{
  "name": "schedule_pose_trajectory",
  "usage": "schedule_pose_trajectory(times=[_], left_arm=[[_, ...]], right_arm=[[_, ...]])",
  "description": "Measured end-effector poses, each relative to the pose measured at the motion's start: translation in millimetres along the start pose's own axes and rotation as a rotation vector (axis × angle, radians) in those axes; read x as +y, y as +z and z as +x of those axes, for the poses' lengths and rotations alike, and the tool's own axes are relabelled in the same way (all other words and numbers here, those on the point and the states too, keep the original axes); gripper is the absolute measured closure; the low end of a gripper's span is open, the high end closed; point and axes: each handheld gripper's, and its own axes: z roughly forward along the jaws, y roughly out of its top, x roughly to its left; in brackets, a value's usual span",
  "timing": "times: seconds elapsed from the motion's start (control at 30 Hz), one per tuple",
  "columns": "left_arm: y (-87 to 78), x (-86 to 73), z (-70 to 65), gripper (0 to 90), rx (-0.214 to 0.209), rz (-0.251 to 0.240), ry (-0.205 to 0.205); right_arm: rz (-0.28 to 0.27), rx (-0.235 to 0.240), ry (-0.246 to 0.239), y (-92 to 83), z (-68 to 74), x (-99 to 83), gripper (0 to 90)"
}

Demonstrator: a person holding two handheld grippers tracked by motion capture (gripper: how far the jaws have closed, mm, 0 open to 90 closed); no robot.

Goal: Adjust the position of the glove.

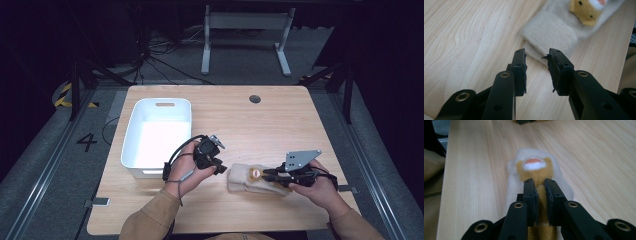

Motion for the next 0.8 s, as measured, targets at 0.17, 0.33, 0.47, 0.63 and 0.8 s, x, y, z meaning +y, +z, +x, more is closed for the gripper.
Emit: schedule_pose_trajectory(times=[0.17,0.33,0.47,0.63,0.8], left_arm=[[4.4,-2.7,-4.6,67.9,-0.012,0.026,0.004],[10.4,-5.2,-8.3,67.4,-0.023,0.061,0.015],[13.7,-8.3,-11.3,66.7,-0.048,0.078,0.02],[20.3,-8.4,-12.4,66.3,-0.056,0.112,0.034],[21.9,-5.2,-12.8,66.3,-0.057,0.109,0.037]], right_arm=[[0.037,0.008,0.002,5.6,-1.6,-5.6,79.1],[0.078,0.028,0.011,10.6,-1.7,-8.7,73.5],[0.064,0.029,0.017,11.5,0.9,-9.7,58.6],[0.05,0.003,0.078,-9.4,-2.1,-11.3,56.2],[0.089,-0.057,0.127,-20.7,-6.9,-17.9,56.8]])
